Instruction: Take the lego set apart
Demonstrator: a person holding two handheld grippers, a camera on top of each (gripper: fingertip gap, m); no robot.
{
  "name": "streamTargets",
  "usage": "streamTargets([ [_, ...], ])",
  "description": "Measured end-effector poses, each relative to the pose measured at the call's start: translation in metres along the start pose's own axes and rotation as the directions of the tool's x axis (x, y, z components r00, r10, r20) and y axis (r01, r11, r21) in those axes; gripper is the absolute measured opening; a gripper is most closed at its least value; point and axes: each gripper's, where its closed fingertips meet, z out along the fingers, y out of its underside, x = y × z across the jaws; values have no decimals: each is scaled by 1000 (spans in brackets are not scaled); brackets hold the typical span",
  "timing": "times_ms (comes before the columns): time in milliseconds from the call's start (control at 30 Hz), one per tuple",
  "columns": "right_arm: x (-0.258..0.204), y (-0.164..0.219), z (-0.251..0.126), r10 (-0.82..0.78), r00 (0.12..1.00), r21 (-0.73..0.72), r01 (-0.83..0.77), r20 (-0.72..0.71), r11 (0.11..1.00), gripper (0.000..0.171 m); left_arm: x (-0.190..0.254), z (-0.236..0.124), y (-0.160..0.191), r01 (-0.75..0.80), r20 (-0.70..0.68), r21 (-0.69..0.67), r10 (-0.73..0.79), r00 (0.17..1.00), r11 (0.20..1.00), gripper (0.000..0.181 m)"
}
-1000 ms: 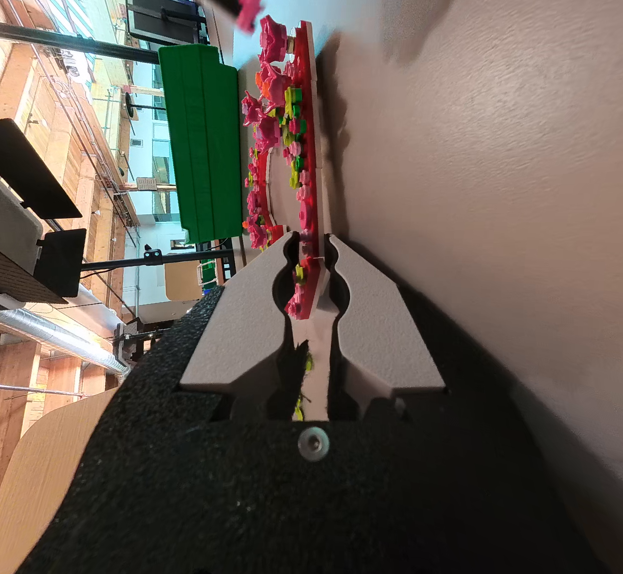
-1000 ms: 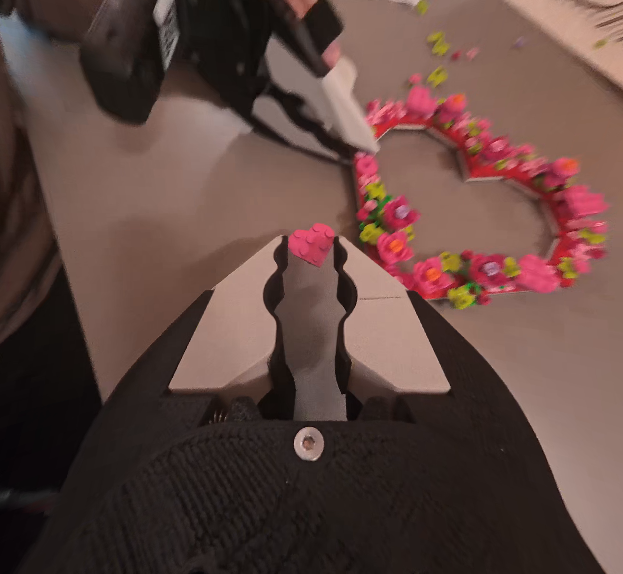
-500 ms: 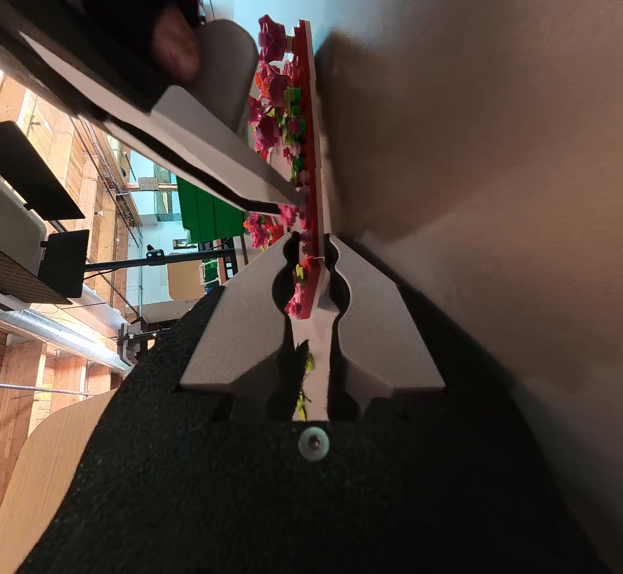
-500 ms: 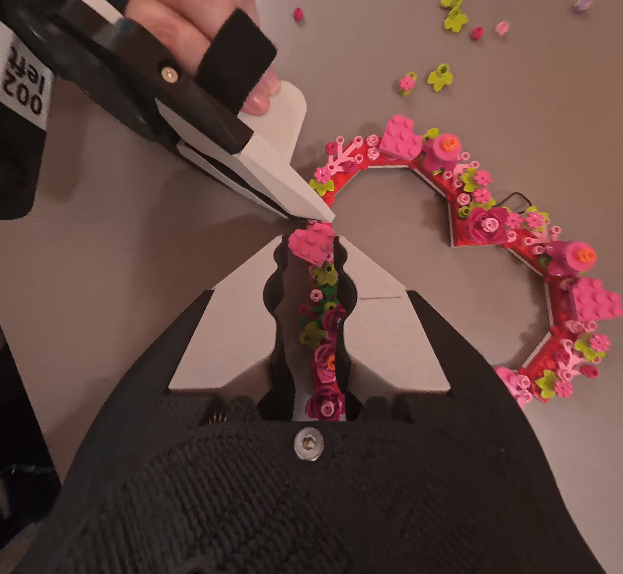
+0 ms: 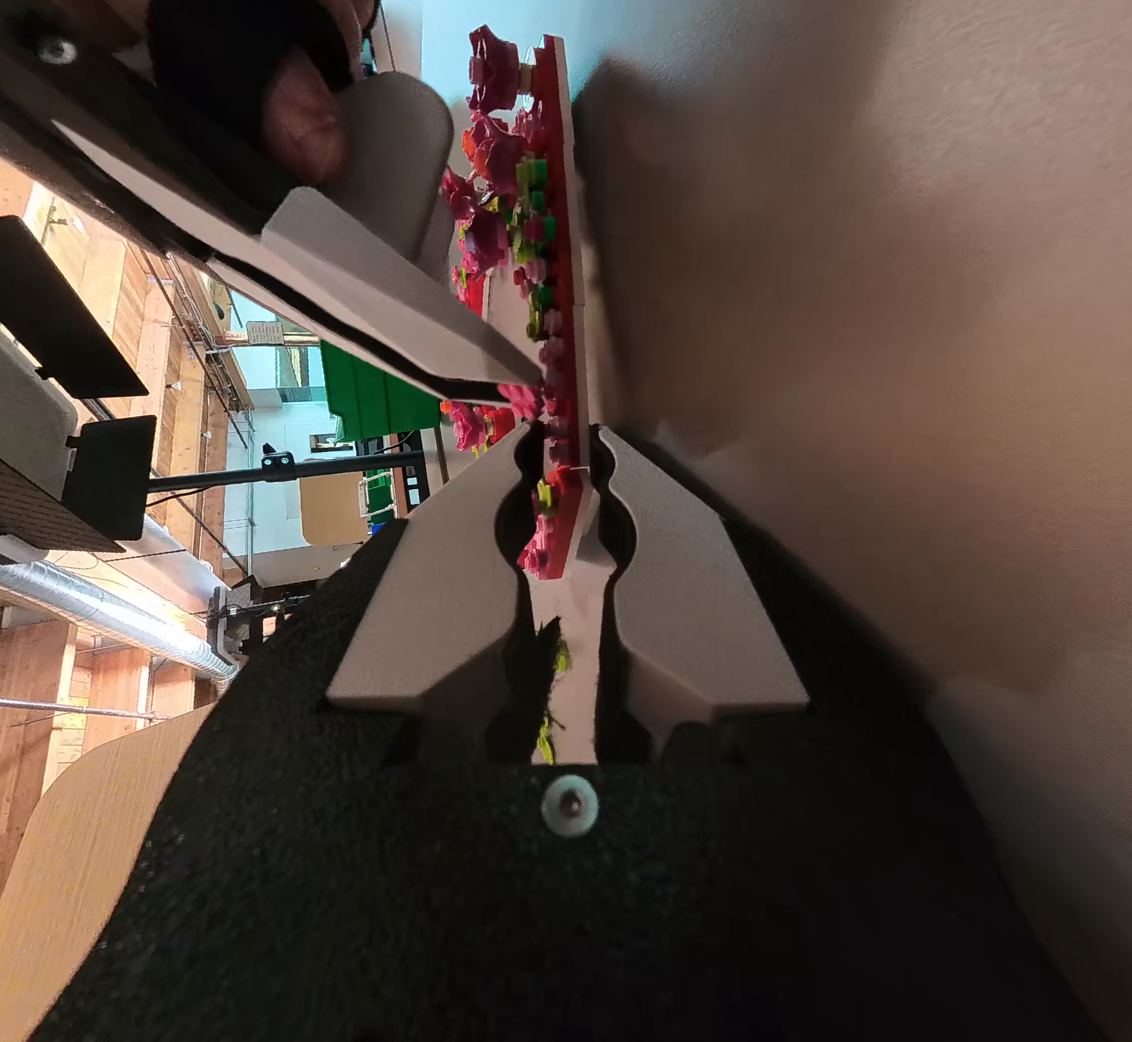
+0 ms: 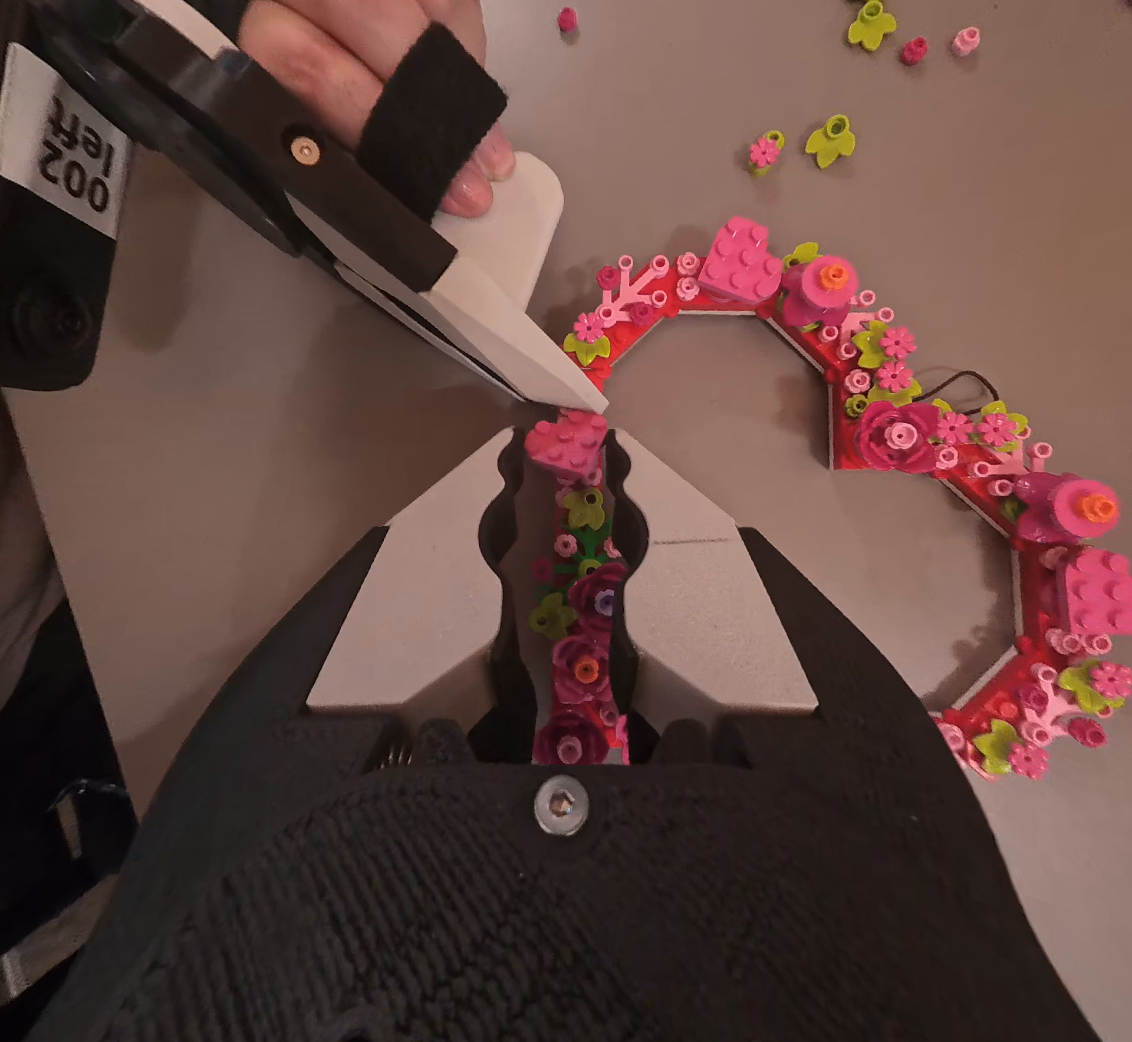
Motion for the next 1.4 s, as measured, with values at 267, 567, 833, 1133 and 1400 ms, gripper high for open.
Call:
streamTargets([
  [267, 2, 2, 2, 8, 1000, 8, -8, 1, 1000, 26, 0, 0, 0, 1, -1, -2, -1, 1000, 1000, 11],
  [567, 3, 5, 2, -16, 999, -11, 16, -38, 1000, 26, -1, 1, 0, -2, 0, -3, 2, 1000, 1000, 11],
  [833, 2, 8, 3, -40, 997, -32, 38, -63, 999, 26, -1, 1, 0, -1, 0, -3, 1, 1000, 1000, 11],
  [1133, 2, 8, -4, -70, 989, -14, 69, -131, 998, 39, -1, 1, 1, -2, 1, -3, 2, 1000, 1000, 11],
  [1400, -4, 18, -18, -195, 912, -46, 191, -361, 980, 51, -1, 2, 1, -3, 2, -4, 3, 1000, 1000, 11],
])
